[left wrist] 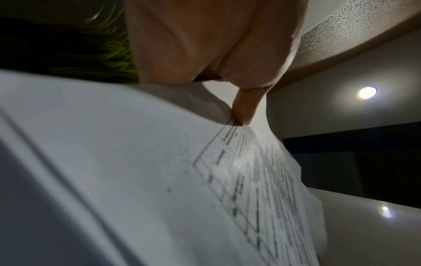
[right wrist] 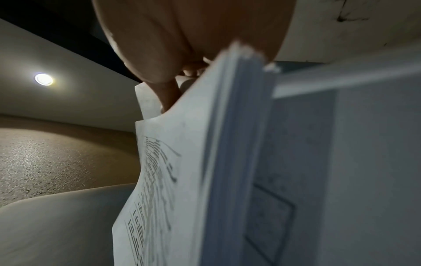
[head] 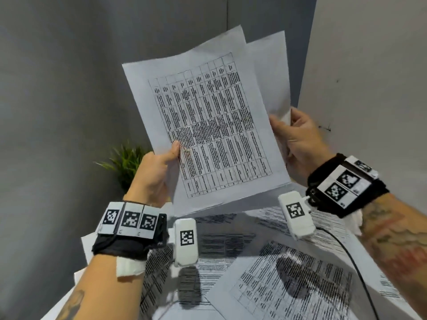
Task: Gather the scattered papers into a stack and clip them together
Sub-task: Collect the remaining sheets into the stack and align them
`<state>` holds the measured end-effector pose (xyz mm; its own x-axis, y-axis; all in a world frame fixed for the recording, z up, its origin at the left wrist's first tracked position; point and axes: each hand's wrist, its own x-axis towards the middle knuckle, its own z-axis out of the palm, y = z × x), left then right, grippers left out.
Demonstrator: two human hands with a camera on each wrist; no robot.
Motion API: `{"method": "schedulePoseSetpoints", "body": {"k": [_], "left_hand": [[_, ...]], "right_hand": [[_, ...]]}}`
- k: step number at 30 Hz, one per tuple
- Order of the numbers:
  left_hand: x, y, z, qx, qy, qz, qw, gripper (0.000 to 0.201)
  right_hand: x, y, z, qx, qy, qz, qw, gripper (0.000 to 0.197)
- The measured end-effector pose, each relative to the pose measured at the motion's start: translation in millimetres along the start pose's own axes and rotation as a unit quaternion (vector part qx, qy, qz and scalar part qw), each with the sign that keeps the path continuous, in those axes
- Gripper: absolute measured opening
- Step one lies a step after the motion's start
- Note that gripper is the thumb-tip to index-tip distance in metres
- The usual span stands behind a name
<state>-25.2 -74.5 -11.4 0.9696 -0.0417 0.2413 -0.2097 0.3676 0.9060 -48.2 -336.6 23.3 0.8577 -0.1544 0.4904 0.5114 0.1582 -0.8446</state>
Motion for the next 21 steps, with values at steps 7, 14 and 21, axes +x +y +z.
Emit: {"method": "schedulePoseSetpoints", "body": {"k": [7, 14, 21], "left_hand": [[-6.2, -5.3, 13.3, 0.067, -0.003, 0.101, 0.993, 0.012], [-6.6, -14.1, 19.1, 0.105, -0.040, 0.237, 0.965, 0.021], [0.4, -43.7, 9.0, 0.130, -0.079, 0.159, 0.976, 0.066]], "right_hand": [[-10.3, 0.8, 5.2, -0.038, -0.046, -0.002, 0.998, 0.033], [-13.0, 5.0, -8.1, -0.020, -0.006, -0.040, 0.999, 0.039], [-32.3, 43.6, -21.5, -0.022, -0.021, 0.082, 0.996, 0.065]]}}
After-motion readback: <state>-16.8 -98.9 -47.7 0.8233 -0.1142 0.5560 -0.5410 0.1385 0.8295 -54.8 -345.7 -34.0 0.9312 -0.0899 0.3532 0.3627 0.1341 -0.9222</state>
